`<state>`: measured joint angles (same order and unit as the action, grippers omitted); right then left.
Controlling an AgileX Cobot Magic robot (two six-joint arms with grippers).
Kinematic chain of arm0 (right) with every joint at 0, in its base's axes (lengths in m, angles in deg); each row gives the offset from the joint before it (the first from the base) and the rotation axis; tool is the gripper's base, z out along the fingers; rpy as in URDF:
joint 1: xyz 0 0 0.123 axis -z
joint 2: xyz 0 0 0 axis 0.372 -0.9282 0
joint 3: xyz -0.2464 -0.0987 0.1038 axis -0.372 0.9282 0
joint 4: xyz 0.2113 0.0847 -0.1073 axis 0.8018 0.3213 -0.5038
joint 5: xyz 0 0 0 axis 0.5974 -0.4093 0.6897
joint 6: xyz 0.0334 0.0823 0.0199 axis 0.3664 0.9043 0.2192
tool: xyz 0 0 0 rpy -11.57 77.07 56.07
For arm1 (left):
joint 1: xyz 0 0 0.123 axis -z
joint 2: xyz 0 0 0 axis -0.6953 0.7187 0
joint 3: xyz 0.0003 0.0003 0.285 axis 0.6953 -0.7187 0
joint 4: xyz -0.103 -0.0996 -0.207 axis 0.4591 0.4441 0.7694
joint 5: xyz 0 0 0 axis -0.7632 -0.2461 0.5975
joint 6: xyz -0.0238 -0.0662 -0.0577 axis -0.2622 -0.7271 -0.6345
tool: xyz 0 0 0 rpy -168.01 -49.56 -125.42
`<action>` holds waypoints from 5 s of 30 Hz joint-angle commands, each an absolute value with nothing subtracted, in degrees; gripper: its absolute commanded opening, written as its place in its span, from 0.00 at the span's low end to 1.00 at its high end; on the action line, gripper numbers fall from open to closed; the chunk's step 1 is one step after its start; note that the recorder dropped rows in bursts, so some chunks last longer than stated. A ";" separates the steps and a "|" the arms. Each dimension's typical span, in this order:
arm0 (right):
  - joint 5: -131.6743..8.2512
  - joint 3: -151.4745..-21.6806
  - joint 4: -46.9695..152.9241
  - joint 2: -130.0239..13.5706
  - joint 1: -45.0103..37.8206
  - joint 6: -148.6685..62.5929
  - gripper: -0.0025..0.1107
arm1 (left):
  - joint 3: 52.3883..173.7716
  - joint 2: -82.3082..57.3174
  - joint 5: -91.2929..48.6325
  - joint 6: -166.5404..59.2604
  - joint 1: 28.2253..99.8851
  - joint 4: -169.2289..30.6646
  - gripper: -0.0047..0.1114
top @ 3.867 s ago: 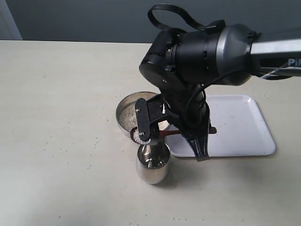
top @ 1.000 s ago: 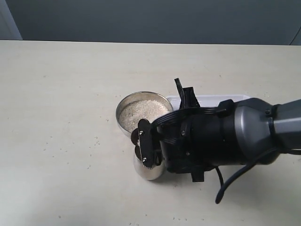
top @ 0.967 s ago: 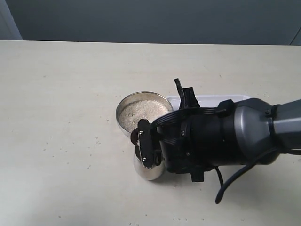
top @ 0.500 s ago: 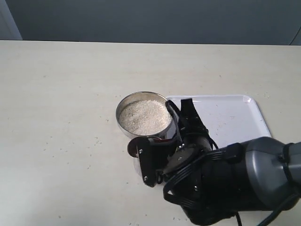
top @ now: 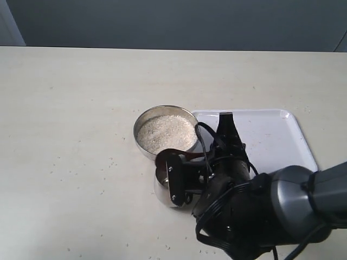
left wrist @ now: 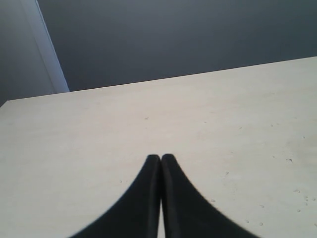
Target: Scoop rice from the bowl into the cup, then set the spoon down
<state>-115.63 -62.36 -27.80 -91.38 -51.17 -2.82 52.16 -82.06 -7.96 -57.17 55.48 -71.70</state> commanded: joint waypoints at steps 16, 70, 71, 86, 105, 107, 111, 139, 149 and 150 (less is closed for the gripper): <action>-122.83 -62.00 -33.86 -92.89 -50.86 5.02 0.01 | 52.39 -82.31 -8.04 -57.55 55.74 -71.75 0.04; -124.31 -58.99 -26.09 -91.34 -59.43 8.61 0.01 | 52.39 -82.31 -8.04 -57.55 55.74 -71.75 0.04; -124.01 -58.99 -26.09 -91.34 -59.43 8.61 0.01 | 52.39 -82.31 -8.04 -57.55 55.74 -71.75 0.04; -123.85 -62.56 -21.17 -91.34 -59.43 10.60 0.01 | 52.39 -82.31 -8.04 -57.55 55.74 -71.75 0.04; -131.27 -86.00 20.78 -86.61 -37.51 -12.87 0.02 | 52.39 -82.31 -8.04 -57.55 55.74 -71.75 0.04; -131.67 -88.16 30.56 -86.72 -31.82 -19.95 0.02 | 52.39 -82.31 -8.04 -57.55 55.74 -71.75 0.04; -131.67 -88.77 38.18 -86.72 -23.23 -24.32 0.02 | 52.39 -82.31 -8.04 -57.55 55.74 -71.75 0.04; -116.38 -88.88 70.03 -101.61 0.93 -17.88 0.02 | 52.39 -82.31 -8.04 -57.55 55.74 -71.75 0.04; -117.60 -88.99 71.11 -102.68 3.09 -17.88 0.43 | 52.39 -82.31 -8.04 -57.55 55.74 -71.75 0.04; -117.84 -88.99 71.11 -102.68 3.09 -17.88 0.43 | 52.39 -82.31 -8.04 -57.55 55.74 -71.75 0.04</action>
